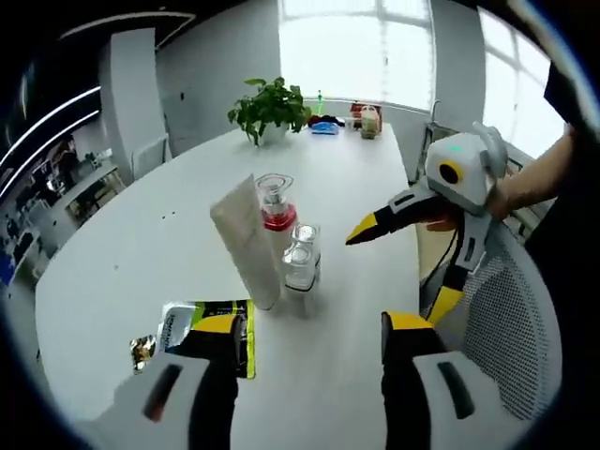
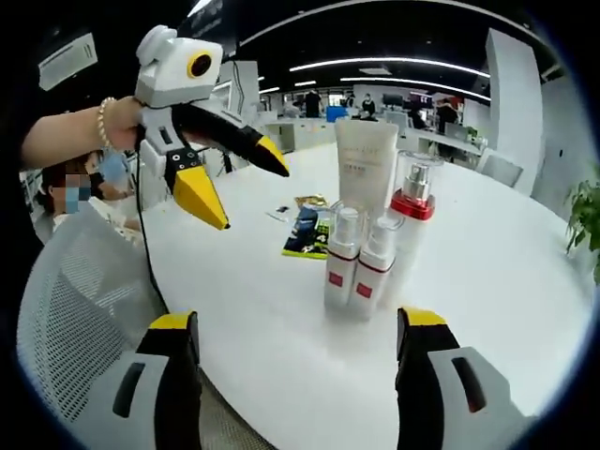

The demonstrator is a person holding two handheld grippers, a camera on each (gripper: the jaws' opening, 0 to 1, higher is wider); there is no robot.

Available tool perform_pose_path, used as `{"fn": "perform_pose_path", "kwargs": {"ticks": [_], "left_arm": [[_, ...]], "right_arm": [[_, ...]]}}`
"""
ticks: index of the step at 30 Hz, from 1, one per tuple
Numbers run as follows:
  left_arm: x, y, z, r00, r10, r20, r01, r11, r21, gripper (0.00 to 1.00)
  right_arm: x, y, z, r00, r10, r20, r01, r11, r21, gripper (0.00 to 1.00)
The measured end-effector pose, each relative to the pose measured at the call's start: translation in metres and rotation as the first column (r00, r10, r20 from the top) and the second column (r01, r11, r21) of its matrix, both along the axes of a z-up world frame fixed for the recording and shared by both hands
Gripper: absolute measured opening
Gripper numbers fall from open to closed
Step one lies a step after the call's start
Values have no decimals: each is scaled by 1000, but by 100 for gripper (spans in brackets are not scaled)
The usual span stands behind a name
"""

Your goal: Arrange the skincare products in the storage area until every visible bottle or jar stands upright without overlapping.

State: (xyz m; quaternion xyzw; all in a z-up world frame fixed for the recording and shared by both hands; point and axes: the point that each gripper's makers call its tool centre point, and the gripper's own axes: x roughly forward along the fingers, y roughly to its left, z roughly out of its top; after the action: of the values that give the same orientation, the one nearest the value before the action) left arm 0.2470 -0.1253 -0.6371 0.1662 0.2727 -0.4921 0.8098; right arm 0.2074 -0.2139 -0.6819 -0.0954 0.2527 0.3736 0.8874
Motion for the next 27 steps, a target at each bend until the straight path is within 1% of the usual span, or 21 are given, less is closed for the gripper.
{"fn": "perform_pose_path", "kwargs": {"ticks": [3, 5, 7, 9, 11, 13, 14, 15, 16, 17, 19, 20, 21, 22, 23, 27], "left_arm": [[-6, 11, -5, 999, 34, -24, -34, 999, -8, 64], [-15, 23, -10, 995, 67, -67, -69, 997, -20, 62], [-17, 33, -15, 993, 91, -77, -93, 995, -33, 62], [-23, 42, -19, 988, 121, -95, -125, 991, -41, 67], [-30, 51, -23, 983, 146, -108, -151, 988, -34, 72], [-34, 58, -25, 980, 162, -114, -167, 986, -32, 75], [-37, 63, -27, 974, 184, -132, -190, 981, -33, 76], [-38, 66, -28, 969, 198, -146, -205, 978, -38, 77], [-39, 72, -30, 963, 221, -156, -230, 972, -45, 78], [-37, 77, -32, 958, 239, -160, -249, 967, -50, 81], [-41, 82, -32, 949, 268, -164, -280, 958, -55, 84], [-41, 85, -32, 942, 292, -168, -305, 950, -63, 85], [-43, 86, -30, 935, 307, -175, -323, 944, -70, 87], [-44, 88, -29, 929, 321, -183, -340, 937, -81, 88], [-45, 90, -29, 926, 328, -185, -347, 934, -83, 90], [-49, 102, -29, 910, 365, -198, -388, 917, -93, 95]], "right_arm": [[2, -5, 5, 1000, -20, 10, 20, 1000, -7, 86], [3, -8, 12, 999, -41, 24, 41, 999, -8, 86], [5, -9, 17, 997, -63, 33, 63, 998, 3, 86], [5, -8, 22, 995, -86, 44, 85, 996, 14, 86], [6, -5, 26, 993, -108, 54, 106, 994, 27, 86], [5, -3, 26, 991, -117, 59, 115, 993, 28, 86], [5, -2, 23, 991, -123, 60, 122, 992, 18, 86], [4, -3, 19, 990, -119, 72, 120, 992, -23, 86], [2, -4, 16, 993, -86, 85, 92, 993, -78, 87], [1, -4, 14, 993, -66, 94, 77, 990, -114, 88], [3, -3, 12, 993, -82, 88, 90, 992, -91, 89], [6, -6, 7, 992, -86, 94, 95, 991, -98, 89], [9, -12, 5, 989, -93, 111, 108, 985, -138, 89], [8, -15, 3, 989, -92, 112, 111, 978, -175, 88], [8, -12, 3, 990, -90, 106, 106, 982, -155, 88], [11, -15, 2, 989, -96, 111, 114, 981, -159, 88]]}}
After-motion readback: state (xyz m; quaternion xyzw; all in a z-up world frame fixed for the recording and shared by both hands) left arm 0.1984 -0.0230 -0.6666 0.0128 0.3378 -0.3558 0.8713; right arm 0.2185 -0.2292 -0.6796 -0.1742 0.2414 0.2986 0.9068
